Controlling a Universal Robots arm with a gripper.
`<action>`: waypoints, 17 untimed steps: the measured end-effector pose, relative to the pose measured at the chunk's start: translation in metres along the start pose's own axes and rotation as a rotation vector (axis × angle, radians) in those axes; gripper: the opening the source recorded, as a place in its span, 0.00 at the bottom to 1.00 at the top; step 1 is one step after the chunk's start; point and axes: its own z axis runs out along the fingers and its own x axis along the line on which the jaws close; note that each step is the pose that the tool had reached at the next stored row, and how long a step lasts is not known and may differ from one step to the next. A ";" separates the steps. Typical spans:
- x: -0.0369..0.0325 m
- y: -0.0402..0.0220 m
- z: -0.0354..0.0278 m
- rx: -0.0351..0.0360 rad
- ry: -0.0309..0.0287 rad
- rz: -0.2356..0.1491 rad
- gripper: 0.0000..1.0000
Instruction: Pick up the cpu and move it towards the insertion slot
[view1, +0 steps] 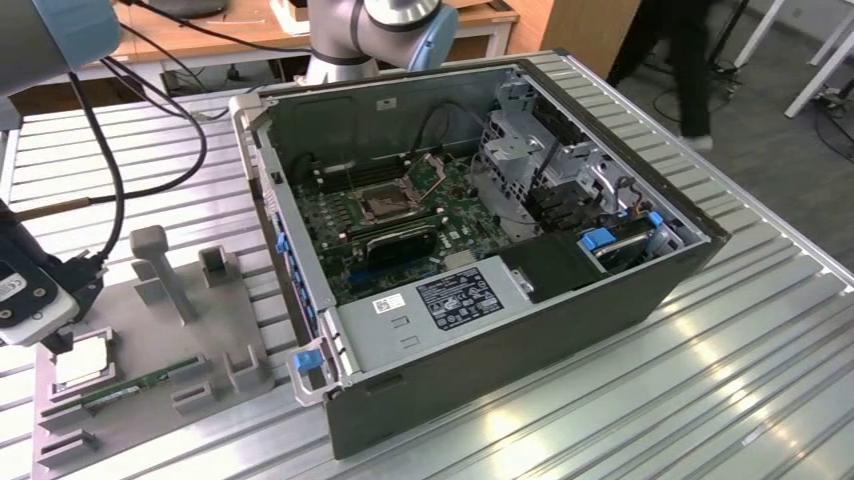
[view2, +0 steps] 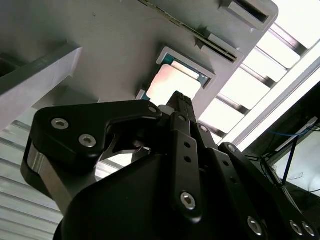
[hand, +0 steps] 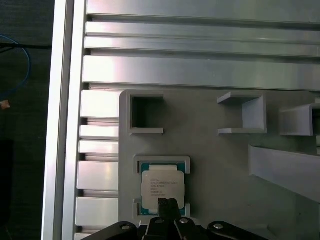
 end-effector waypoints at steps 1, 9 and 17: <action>-0.0001 0.0000 0.0005 -0.0002 -0.0004 0.000 0.11; 0.0000 0.0000 0.0019 0.0000 -0.0001 0.000 0.11; -0.0001 -0.0001 0.0020 0.0000 -0.0001 0.000 0.11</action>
